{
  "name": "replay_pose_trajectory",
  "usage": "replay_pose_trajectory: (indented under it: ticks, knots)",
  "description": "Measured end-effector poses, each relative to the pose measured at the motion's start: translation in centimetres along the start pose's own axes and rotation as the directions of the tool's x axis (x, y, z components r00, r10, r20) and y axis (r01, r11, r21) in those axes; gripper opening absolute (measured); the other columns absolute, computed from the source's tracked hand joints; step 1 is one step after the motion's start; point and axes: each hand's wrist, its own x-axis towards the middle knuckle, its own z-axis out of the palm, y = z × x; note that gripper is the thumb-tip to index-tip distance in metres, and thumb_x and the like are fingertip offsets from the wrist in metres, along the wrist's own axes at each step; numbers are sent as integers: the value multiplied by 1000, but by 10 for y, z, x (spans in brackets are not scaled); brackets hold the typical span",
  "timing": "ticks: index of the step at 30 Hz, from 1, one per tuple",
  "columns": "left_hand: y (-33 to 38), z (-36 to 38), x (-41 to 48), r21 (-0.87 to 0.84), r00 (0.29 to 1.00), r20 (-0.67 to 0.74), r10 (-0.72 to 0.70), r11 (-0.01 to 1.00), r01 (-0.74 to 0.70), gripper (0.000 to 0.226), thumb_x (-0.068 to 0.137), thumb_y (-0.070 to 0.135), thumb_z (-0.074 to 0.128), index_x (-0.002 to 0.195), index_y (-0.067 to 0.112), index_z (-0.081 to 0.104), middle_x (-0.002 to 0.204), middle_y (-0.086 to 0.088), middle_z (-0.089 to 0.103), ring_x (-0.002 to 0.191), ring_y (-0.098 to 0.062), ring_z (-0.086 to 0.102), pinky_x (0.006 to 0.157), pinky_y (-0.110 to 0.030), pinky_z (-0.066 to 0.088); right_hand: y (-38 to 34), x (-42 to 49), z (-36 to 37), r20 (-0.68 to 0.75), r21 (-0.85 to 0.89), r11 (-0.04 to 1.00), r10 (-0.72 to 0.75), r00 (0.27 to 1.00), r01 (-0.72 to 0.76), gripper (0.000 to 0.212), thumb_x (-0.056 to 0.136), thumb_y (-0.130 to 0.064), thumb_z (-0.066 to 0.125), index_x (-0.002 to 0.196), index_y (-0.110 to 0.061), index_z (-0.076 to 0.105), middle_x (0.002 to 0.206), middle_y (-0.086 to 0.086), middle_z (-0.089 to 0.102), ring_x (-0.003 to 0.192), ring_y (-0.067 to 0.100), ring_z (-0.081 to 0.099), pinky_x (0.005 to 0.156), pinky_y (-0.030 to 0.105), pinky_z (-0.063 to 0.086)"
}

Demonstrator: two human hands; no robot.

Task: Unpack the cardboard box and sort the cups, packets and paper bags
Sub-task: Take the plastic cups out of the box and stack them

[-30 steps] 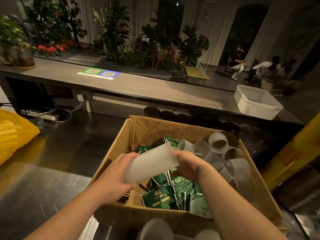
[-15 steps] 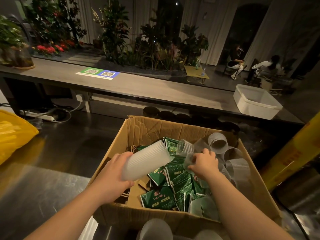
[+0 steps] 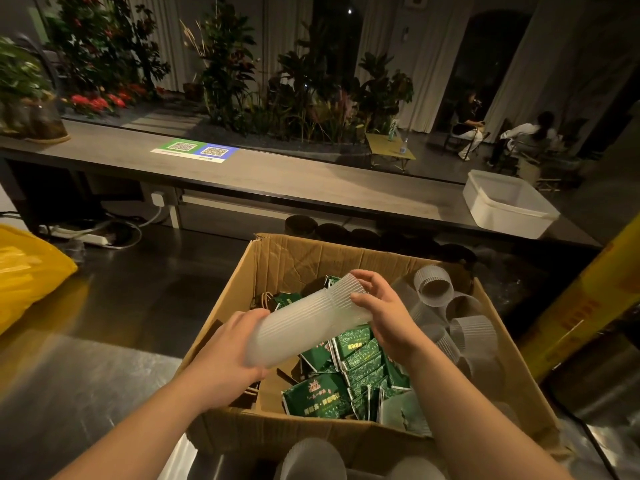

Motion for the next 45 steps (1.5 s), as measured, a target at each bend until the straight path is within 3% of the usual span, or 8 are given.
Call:
replay_pose_trajectory:
  ticks: [8, 11, 14, 19, 22, 28, 41, 45]
  knots:
    - [-4, 1, 3, -2, 1000, 5, -10, 1000, 10, 87, 80, 33, 84, 143, 50, 26, 130, 30, 29, 119, -4, 42, 108, -34, 45, 13, 1, 22, 251, -44, 987, 158, 955, -151, 58, 93, -66, 43, 145, -39, 44, 156, -1, 37, 144, 26, 33, 124, 51, 22]
    - [-5, 1, 4, -3, 1000, -9, -22, 1000, 22, 86, 81, 33, 83, 143, 49, 25, 129, 28, 30, 118, -3, 42, 106, -34, 45, 9, 19, 14, 15, -280, 958, 68, 998, -61, 46, 107, -46, 39, 145, -23, 48, 140, -2, 53, 140, 22, 42, 115, 43, 36]
    - [-5, 2, 3, -9, 999, -13, -34, 999, 34, 85, 81, 34, 83, 143, 49, 26, 131, 27, 30, 120, -4, 42, 107, -35, 45, 23, 47, -11, -172, -889, 446, -110, 979, -106, 39, 102, -28, 55, 141, -28, 52, 150, 6, 44, 143, 28, 32, 114, 49, 34]
    - [-5, 0, 4, -7, 999, -5, -39, 999, 39, 85, 82, 34, 82, 144, 49, 26, 129, 28, 31, 119, -3, 41, 109, -36, 45, 52, 59, -29, -130, -988, -79, -19, 991, -131, 50, 94, -15, 59, 141, -28, 51, 163, 11, 26, 153, 39, 5, 119, 61, 12]
    - [-4, 0, 4, -2, 999, -5, -41, 999, 41, 84, 82, 33, 82, 143, 48, 26, 129, 27, 30, 119, -5, 41, 108, -36, 45, 51, 58, -34, -146, -989, 55, -164, 976, -139, 24, 97, -31, 61, 118, -22, 67, 150, 4, 47, 148, 30, 26, 117, 53, 25]
    - [-1, 1, 3, 5, 998, -22, -57, 998, 57, 84, 82, 31, 83, 142, 48, 26, 129, 26, 30, 121, -6, 41, 108, -38, 46, 21, 42, -20, -261, -229, 972, -1, 965, -61, 25, 82, -28, 75, 74, -10, 60, 143, 2, 55, 128, 29, 55, 107, 60, 46]
    - [-1, 1, 0, 5, 999, -30, -18, 1000, 18, 87, 80, 32, 85, 142, 49, 26, 133, 27, 28, 122, -7, 42, 109, -41, 46, 2, -23, 10, 191, -313, 947, 131, 973, -66, 74, 97, -67, 42, 162, -39, 17, 161, -13, 29, 146, 13, 30, 123, 45, 23]
    - [-1, 1, 0, 12, 1000, -24, -9, 1000, 10, 88, 80, 32, 85, 144, 48, 26, 131, 29, 27, 122, -7, 42, 110, -43, 46, 1, -23, -26, -55, -723, 690, 8, 998, -45, 54, 100, -47, 57, 149, -27, 44, 143, -5, 53, 134, 17, 50, 111, 40, 45]
